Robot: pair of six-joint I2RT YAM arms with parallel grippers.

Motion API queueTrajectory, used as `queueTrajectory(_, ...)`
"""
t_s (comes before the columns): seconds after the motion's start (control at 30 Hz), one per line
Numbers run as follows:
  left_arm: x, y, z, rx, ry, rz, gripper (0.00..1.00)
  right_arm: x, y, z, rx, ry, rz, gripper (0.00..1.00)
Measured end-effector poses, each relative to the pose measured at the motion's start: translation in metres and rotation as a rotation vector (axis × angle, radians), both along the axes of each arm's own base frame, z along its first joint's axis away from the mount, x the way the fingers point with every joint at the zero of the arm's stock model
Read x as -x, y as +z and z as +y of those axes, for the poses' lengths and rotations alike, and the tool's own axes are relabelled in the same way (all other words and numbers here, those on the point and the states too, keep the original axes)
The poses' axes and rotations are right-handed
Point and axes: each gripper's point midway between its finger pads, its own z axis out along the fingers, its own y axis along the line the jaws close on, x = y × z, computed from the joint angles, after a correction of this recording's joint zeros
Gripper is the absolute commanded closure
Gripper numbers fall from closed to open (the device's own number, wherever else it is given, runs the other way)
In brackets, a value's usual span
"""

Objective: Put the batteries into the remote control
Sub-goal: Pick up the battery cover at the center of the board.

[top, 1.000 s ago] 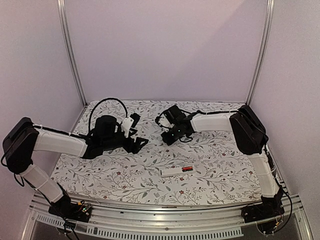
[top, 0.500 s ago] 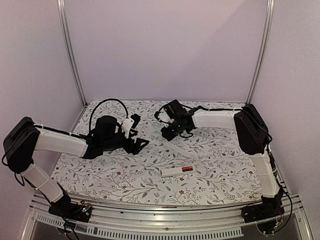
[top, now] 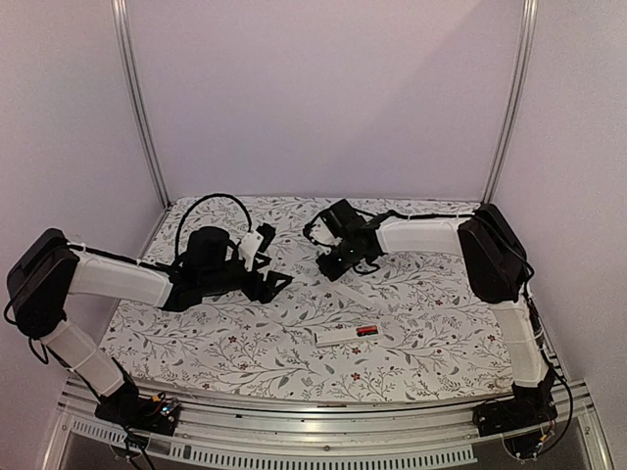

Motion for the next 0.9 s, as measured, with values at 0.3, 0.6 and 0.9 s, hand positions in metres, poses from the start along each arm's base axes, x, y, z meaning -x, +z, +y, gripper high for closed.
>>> queueTrajectory(0.3,0.000,-0.006,0.000,-0.007,-0.004,0.012,0.16,0.011,-0.014,-0.003,0.025,0.011,0.025,0.86)
queueTrajectory(0.6,0.001,-0.009,-0.001,-0.010,-0.006,0.021,0.16,0.015,-0.020,-0.004,0.036,0.014,0.036,0.89)
queueTrajectory(0.9,0.000,-0.009,0.000,-0.010,-0.005,0.021,0.16,0.015,-0.021,-0.003,0.034,0.013,0.035,0.96)
